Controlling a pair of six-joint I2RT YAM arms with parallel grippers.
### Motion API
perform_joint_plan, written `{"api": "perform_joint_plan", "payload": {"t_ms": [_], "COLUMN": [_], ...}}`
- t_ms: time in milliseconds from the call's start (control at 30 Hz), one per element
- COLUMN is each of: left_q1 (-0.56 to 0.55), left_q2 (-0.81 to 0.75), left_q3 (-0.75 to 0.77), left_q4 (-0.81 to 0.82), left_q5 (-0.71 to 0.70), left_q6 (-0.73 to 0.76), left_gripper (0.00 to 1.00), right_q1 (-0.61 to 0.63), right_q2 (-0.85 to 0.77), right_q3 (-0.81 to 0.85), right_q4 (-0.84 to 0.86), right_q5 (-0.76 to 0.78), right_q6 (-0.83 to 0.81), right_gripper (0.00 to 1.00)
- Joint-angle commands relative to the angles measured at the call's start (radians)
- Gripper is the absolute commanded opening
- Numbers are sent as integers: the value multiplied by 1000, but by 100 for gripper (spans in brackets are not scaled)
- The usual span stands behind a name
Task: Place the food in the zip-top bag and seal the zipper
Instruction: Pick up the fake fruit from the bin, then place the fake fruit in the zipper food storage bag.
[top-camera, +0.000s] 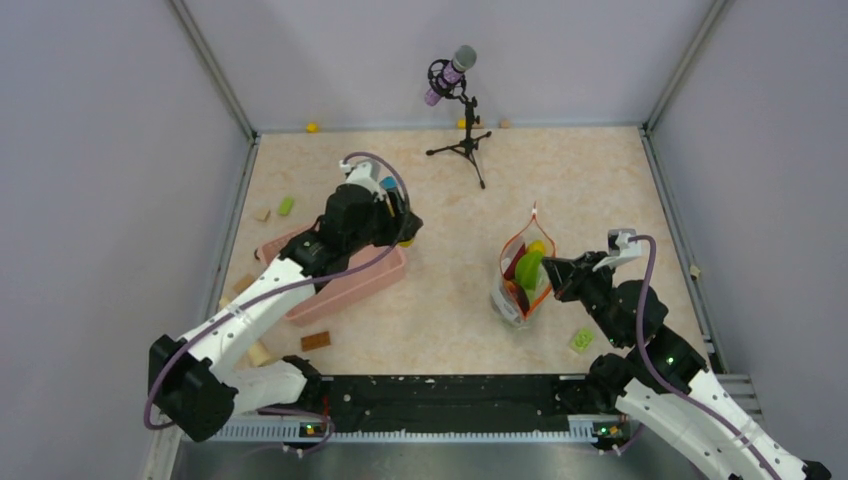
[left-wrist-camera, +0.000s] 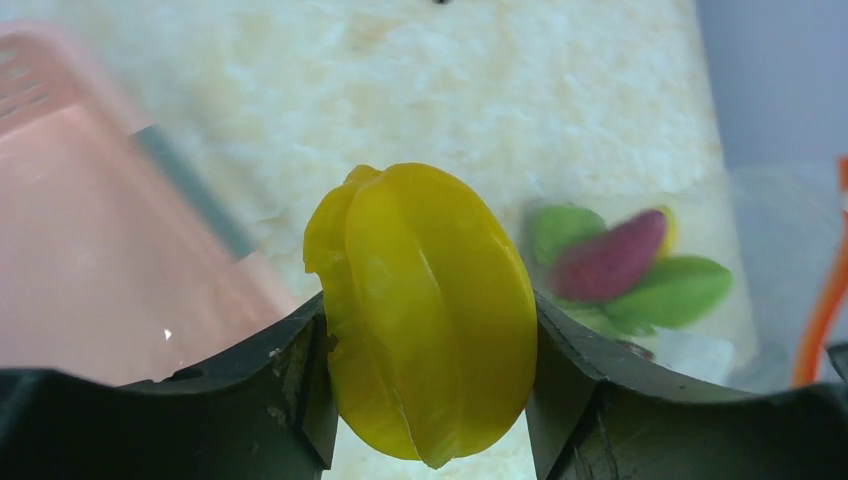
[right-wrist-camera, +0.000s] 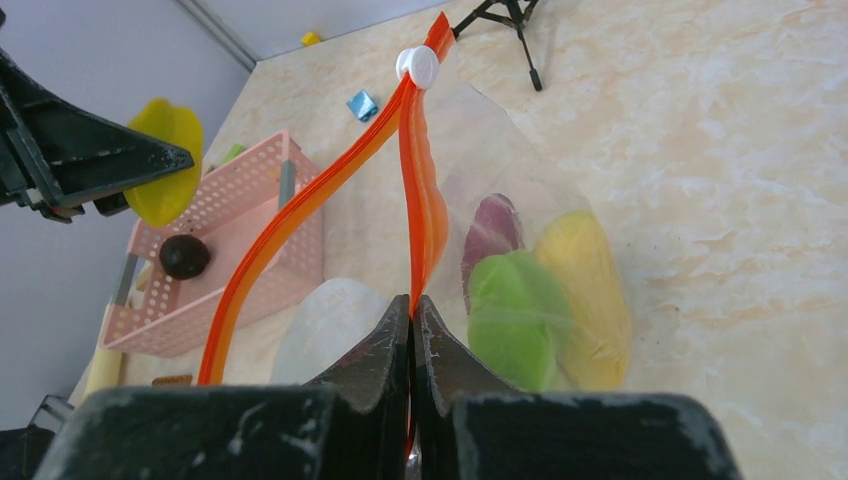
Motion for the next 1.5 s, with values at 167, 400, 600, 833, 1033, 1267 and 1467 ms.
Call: {"api": "perform_joint_plan", "payload": {"t_ms": [167, 400, 600, 833, 1033, 1267, 1467], "left_q1": [-220, -321, -389, -462, -501, -531, -538], "left_q2": [149, 247, 323, 420, 469, 489, 472], "left_q3": [239, 382, 478, 584, 616, 596, 571], "left_q4": [110, 89, 135, 111, 79, 60, 45], "left_q5": [149, 183, 313, 332, 300, 218, 137], "left_q6": [193, 229, 238, 248, 248, 245, 240], "left_gripper": [0, 0, 0, 2, 8, 21, 56], "right_q1": [1, 0, 1, 1, 1, 1, 1], "right_q2": [0, 1, 0, 1, 0, -1, -2], "right_q3": [6, 5, 5, 6, 7, 7, 8], "right_q4": [15, 13, 15, 14, 14, 13, 9], "right_q5": [-32, -39, -39, -48, -53, -48, -50], "right_q6": [-1, -1, -1, -3, -3, -5, -5], "right_gripper": [0, 0, 0, 0, 0, 0, 0]}}
